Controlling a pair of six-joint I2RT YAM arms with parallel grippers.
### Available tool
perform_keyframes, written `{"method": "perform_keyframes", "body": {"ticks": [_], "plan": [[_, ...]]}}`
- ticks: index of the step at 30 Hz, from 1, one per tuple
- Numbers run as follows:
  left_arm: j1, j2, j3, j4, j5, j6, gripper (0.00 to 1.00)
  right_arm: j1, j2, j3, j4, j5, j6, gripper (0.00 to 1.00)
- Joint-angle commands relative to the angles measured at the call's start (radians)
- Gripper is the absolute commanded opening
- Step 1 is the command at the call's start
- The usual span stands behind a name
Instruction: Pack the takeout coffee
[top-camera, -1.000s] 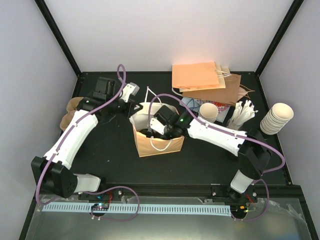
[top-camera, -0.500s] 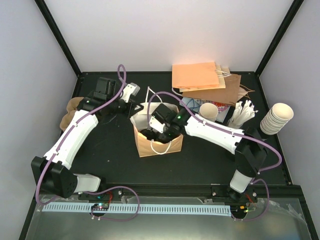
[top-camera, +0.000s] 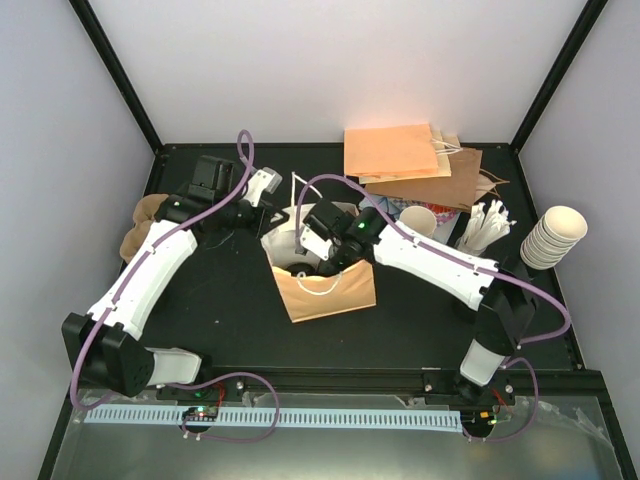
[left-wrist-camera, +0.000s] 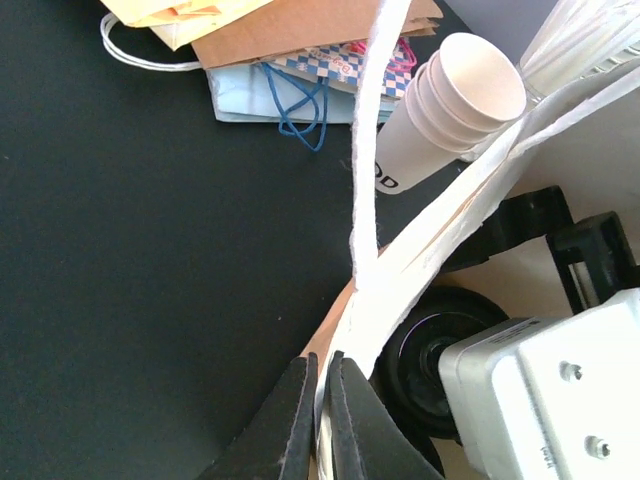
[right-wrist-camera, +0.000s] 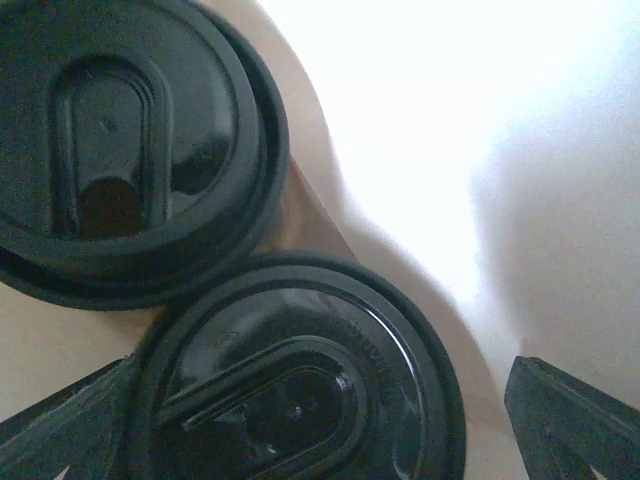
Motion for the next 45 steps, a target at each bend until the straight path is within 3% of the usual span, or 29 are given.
{"method": "perform_keyframes", "body": {"ticks": [1,15,22,28,37,43,45], "plan": [[-0.021,-0.027,0.006,-0.008,0.002,0.000,0.06,0.005,-0.079,0.032,0.088,0.025,0.053,1.00],[-0.075,-0.075,0.013,-0.017,-0.081,-0.013,0.02,0.005,-0.148,0.036,0.225,-0.044,0.167,1.00],[-0.076,-0.068,0.016,-0.015,-0.115,-0.028,0.01,0.005,-0.278,0.021,0.315,-0.032,0.201,1.00],[-0.076,-0.068,0.000,0.007,-0.132,-0.076,0.02,0.003,-0.398,0.016,0.376,0.202,0.326,1.00],[-0.076,-0.106,-0.028,0.061,-0.150,-0.220,0.01,-0.076,-0.561,0.056,0.167,0.501,0.596,1.00],[-0.077,-0.147,-0.060,0.091,-0.197,-0.263,0.02,-0.298,-0.678,-0.035,0.051,0.332,0.650,1.00],[-0.077,-0.158,-0.066,0.093,-0.223,-0.268,0.02,-0.356,-0.639,-0.026,-0.052,0.348,0.655,0.93]]}}
